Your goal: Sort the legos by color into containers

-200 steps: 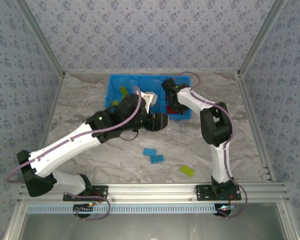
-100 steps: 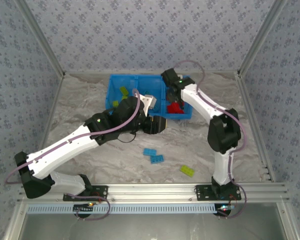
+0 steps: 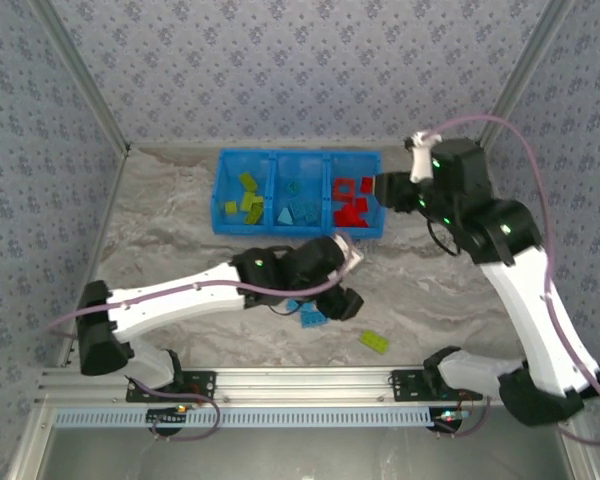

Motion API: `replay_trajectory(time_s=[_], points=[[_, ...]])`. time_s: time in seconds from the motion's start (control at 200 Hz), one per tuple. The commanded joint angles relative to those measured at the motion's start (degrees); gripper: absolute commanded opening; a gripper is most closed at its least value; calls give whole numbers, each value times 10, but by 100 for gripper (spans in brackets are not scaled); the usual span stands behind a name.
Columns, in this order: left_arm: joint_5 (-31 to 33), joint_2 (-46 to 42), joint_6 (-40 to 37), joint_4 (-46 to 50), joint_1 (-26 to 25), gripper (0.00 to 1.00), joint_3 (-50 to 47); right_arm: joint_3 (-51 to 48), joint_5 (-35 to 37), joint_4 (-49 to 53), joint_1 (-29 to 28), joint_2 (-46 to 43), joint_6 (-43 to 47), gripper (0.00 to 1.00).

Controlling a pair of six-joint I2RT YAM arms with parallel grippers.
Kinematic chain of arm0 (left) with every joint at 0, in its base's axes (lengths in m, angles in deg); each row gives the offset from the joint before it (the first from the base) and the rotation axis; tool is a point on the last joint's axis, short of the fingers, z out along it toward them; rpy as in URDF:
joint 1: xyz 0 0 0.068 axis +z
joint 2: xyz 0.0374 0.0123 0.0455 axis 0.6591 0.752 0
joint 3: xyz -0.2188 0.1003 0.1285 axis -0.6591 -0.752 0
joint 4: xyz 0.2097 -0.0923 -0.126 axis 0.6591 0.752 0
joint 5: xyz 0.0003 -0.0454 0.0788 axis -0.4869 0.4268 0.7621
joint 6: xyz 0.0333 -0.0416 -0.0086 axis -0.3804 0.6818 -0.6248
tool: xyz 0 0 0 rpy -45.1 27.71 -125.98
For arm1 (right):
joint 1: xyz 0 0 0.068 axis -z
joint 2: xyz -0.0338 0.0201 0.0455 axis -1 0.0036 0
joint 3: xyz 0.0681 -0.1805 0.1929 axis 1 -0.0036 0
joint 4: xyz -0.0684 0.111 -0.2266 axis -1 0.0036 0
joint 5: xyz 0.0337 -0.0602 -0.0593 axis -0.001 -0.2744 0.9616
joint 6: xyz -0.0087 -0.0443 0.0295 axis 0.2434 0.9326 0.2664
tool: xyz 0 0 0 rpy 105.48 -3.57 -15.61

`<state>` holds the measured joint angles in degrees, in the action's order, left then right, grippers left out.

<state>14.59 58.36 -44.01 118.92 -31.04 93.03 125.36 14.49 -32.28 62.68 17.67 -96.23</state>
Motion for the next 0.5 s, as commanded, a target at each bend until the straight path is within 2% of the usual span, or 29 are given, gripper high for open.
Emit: replay_trajectory(time_s=[0.0, 0.125, 0.225, 0.3, 0.38, 0.495], points=[[-4, 58, -101, 18, -31, 67, 22, -12, -148, 81, 7, -52, 8, 54], [20, 152, -194, 58, -79, 66, 77, -30, -284, 92, 7, -107, 8, 55], [41, 221, -264, 87, -101, 65, 124, -61, -348, 86, 6, -149, -2, 57], [43, 250, -314, 78, -104, 65, 134, -77, -372, 86, 7, -171, -12, 57], [36, 256, -370, 26, -104, 66, 109, -93, -386, 77, 7, -191, -28, 58], [35, 283, -401, 16, -88, 66, 122, -100, -402, 69, 7, -204, -46, 58]])
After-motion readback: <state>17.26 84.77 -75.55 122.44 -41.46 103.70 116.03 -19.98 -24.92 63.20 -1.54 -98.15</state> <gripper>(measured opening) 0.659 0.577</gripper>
